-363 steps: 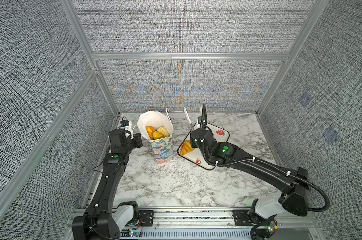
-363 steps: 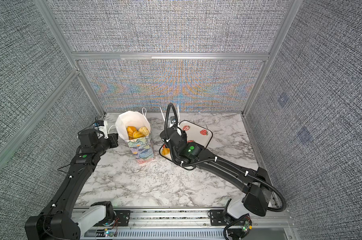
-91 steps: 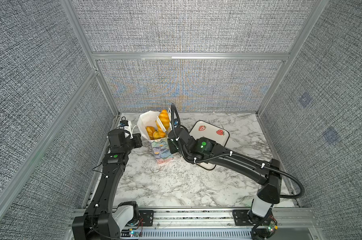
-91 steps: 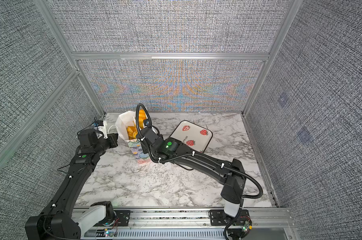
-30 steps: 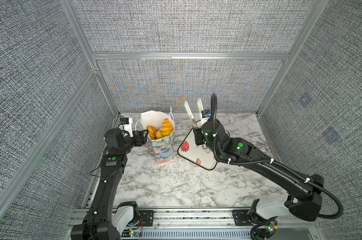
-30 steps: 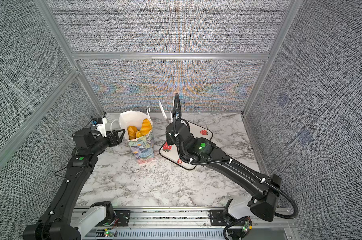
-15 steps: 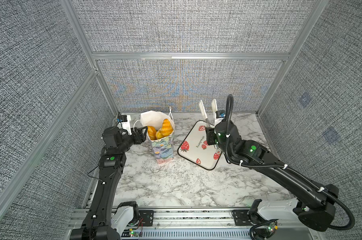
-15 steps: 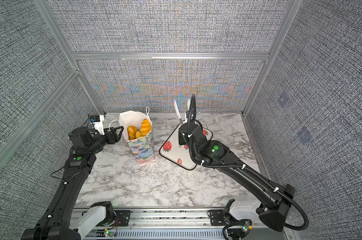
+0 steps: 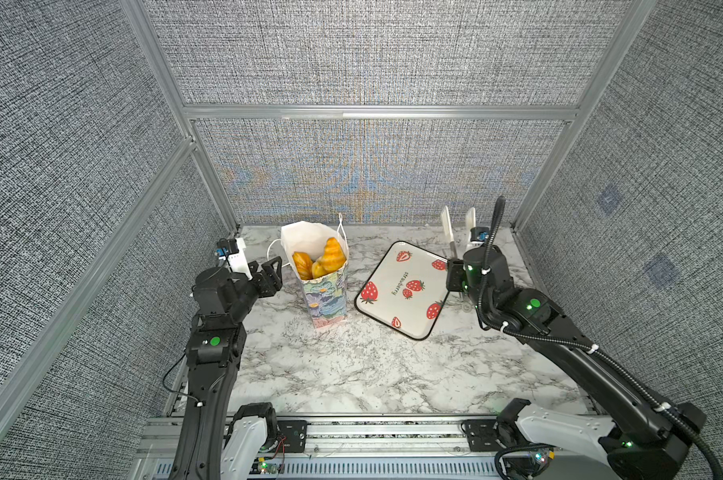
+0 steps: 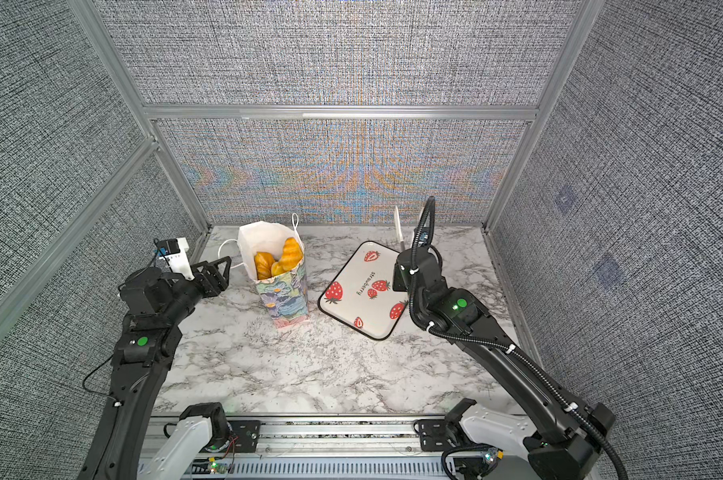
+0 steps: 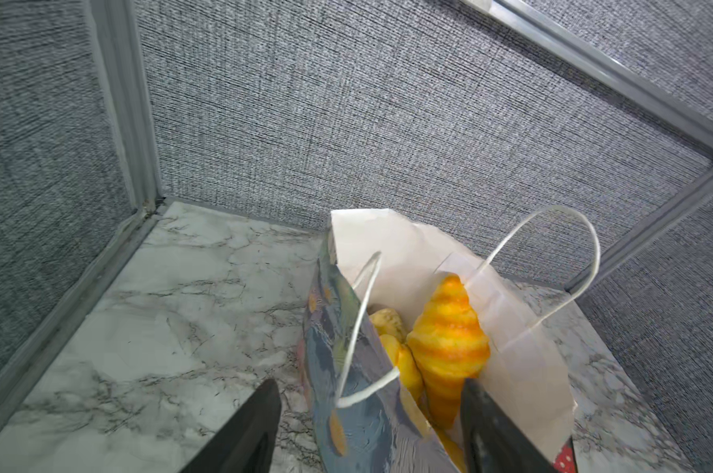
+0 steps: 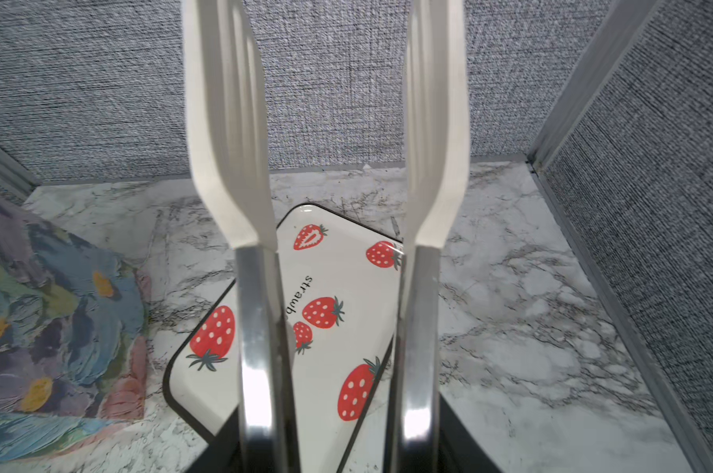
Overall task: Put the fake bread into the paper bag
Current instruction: 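Move the right-held tongs past the tray while the left gripper releases the bag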
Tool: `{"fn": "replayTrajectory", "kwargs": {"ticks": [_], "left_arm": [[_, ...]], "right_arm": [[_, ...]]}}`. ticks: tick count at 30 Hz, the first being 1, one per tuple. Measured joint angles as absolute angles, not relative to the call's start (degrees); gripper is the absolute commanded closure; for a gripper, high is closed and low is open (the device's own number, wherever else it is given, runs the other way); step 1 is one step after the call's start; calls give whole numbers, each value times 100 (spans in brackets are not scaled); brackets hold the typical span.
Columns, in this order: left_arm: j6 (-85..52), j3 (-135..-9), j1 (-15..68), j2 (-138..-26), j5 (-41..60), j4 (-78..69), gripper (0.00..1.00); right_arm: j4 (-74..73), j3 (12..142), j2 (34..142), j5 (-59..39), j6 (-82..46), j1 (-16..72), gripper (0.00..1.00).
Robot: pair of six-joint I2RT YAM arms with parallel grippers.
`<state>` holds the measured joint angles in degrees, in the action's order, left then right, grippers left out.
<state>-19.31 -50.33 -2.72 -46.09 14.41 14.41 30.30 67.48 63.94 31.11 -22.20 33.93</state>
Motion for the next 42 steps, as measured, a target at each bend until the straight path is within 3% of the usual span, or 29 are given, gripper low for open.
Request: {"fn": "replayTrajectory", "kwargs": {"ticks": [17,30,42], "left_arm": [[-2359,-4460,-272,-4427,-5,1804,27],[-2757,-4425,-272,-6587,226,1586,25],[-3098,-4176,-270,-7419,84,333,26]], "right_arm": [[3100,6042,6386,1959,-2506,1667,52],[2884,5721,6803,1358,-2617,858,52],[2582,5660,7629,731,-2617,141,52]]}}
